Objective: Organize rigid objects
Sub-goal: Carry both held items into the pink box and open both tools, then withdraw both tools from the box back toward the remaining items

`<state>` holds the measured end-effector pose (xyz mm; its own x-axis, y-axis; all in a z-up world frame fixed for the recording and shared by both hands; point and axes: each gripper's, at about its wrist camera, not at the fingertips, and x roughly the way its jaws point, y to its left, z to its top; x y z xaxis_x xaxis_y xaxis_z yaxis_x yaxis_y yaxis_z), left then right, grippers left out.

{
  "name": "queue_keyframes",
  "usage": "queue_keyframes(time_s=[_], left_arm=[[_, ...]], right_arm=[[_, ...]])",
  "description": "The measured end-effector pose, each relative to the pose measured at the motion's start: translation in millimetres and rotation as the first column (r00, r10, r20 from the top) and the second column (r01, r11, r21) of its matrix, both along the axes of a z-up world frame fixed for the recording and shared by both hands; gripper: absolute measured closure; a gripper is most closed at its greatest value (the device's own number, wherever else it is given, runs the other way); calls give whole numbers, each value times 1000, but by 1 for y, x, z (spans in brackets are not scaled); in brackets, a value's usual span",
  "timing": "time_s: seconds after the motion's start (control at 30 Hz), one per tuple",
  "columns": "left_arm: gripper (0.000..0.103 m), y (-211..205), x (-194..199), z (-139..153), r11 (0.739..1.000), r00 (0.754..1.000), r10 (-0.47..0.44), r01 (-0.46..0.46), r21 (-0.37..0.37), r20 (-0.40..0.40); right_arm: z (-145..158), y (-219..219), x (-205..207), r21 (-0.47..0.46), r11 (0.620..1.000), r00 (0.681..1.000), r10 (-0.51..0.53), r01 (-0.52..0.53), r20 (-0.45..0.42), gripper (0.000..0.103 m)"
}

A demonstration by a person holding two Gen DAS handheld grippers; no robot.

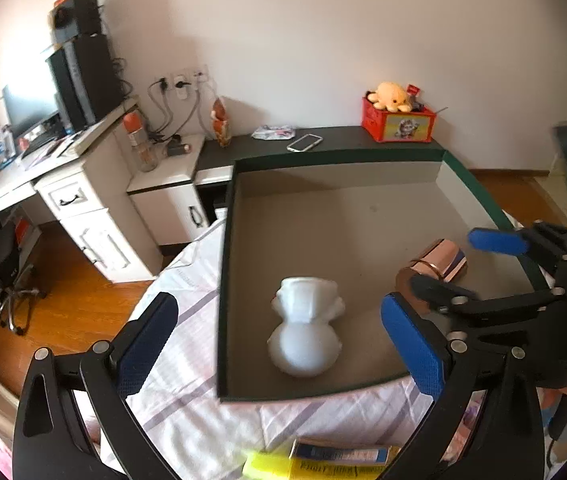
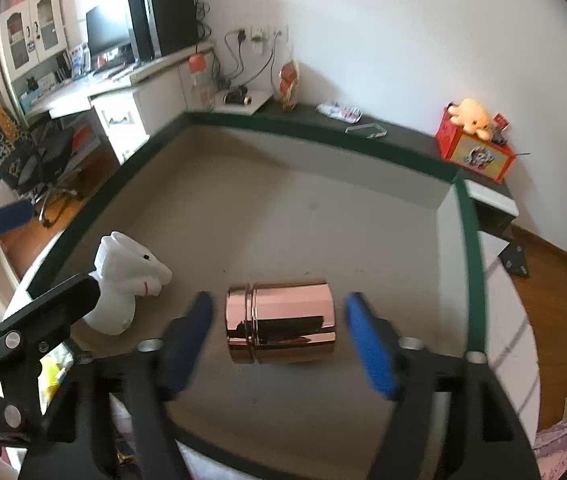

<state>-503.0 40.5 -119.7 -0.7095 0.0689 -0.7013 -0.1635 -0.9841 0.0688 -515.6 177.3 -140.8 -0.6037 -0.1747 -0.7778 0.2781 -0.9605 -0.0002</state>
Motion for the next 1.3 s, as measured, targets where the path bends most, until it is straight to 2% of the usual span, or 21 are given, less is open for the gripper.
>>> queue_keyframes(time_s=[0.2,0.4,0.5,0.57,0.67,0.93,1.07,1.3], left_arm=[[0,-10,41,13,1000,998,31,-31,3,-51],[0,-17,111,33,1000,988,22,-24,-11,-153],[0,-24,148,41,999,981,28,-24,26,-190],[0,-26,173,43,998,975,31,-20,55,-220],[0,-26,203,44,996,973,-8,28,84,-230],[0,-21,254,23,995,982,-33,50,83,-188],[0,-20,264,16,998,984,-27,37,54,-174],[0,-19,271,16,998,984,-12,22,57,-175]], right_arm=[[30,4,41,-8,1000,997,7,-8,-76,21],[62,19,108,-33,999,980,1,-8,-201,16],[71,27,145,-43,999,963,-1,-11,-268,15],[74,29,167,-38,999,950,-13,1,-311,0],[76,32,201,-39,999,925,-30,17,-378,0],[53,44,258,-44,992,913,-123,115,-388,0],[42,53,272,-88,987,919,-160,137,-360,0],[37,54,287,-72,986,923,-164,148,-348,0]])
